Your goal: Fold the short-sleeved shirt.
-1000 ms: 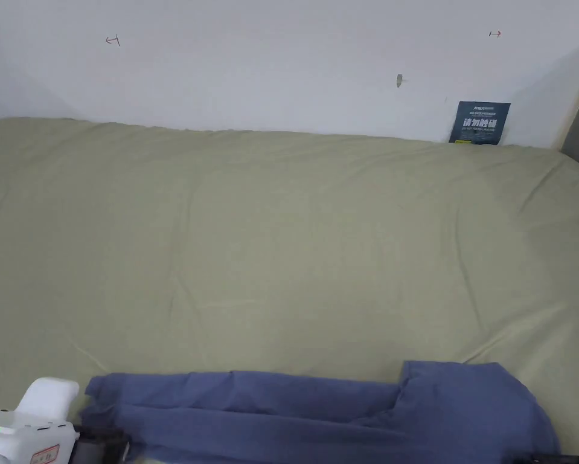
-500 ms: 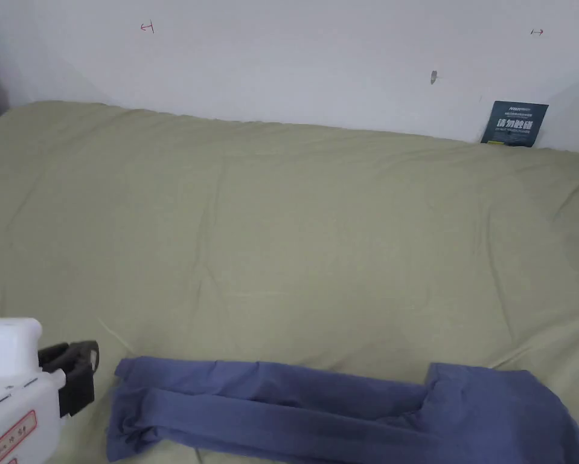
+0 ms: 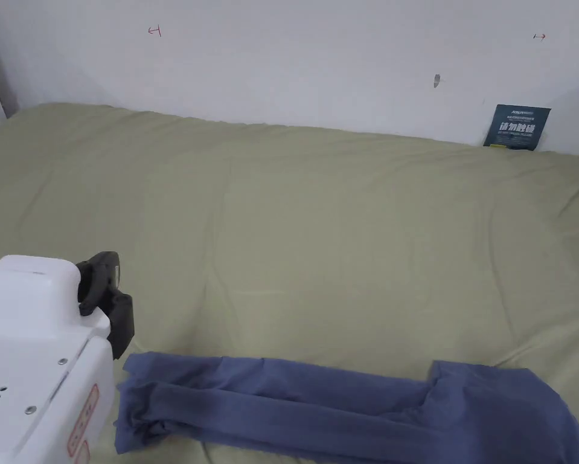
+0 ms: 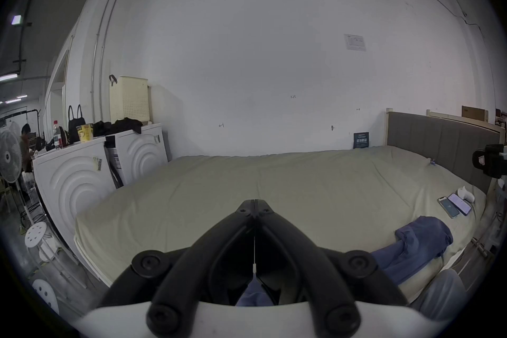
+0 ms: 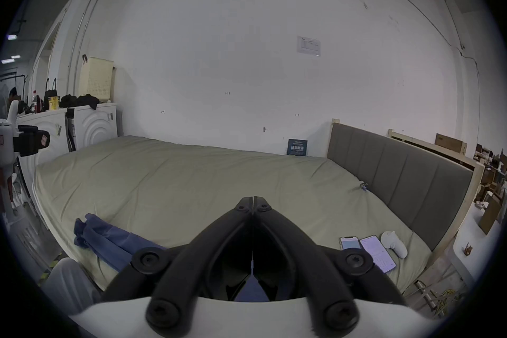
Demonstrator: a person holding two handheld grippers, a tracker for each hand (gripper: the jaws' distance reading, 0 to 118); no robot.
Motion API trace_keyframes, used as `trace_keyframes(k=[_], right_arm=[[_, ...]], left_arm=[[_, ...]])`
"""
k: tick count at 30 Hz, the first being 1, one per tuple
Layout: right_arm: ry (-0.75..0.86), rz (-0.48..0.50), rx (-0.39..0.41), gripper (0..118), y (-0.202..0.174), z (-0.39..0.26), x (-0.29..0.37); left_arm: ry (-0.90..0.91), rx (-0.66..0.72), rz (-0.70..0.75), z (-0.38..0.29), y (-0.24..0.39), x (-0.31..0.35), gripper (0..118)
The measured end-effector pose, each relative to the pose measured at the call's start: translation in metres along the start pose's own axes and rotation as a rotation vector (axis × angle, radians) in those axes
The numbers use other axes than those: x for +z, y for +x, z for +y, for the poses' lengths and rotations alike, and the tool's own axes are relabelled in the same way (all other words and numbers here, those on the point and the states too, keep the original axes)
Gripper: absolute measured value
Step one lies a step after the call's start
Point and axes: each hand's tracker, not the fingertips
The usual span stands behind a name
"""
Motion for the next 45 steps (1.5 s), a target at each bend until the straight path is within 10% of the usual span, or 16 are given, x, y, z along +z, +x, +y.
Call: trace_keyframes(k=[11, 26, 36, 37, 40, 45], right_arm=[[-0.017, 0.009, -0.023, 0, 0.002, -0.002, -0.007], [-0.119, 0.017, -0.013, 0, -0.016, -0.019, -0.017], [-0.187, -0.018, -0.024, 0, -0.021, -0.027, -0.023], [-0.192, -0.02, -0.027, 0, -0.021, -0.027, -0.024], [-0.203, -0.033, -0.034, 0, -0.019, -0.028, -0.025], [-0.224, -0.049, -0.022, 0, -0.017, -0.032, -0.028]], left_arm=[[-0.018, -0.001, -0.008, 0.004, -0.006, -0.005, 0], [-0.772, 0.743, -0.531, -0.097, -0.125, -0.141, 0], [-0.926, 0.76, -0.566, -0.15, -0.155, -0.193, 1], [-0.926, 0.753, -0.567, -0.146, -0.148, -0.189, 9], [-0.935, 0.729, -0.572, -0.152, -0.144, -0.197, 111], [-1.014, 0.76, -0.675, -0.172, -0.136, -0.21, 118]])
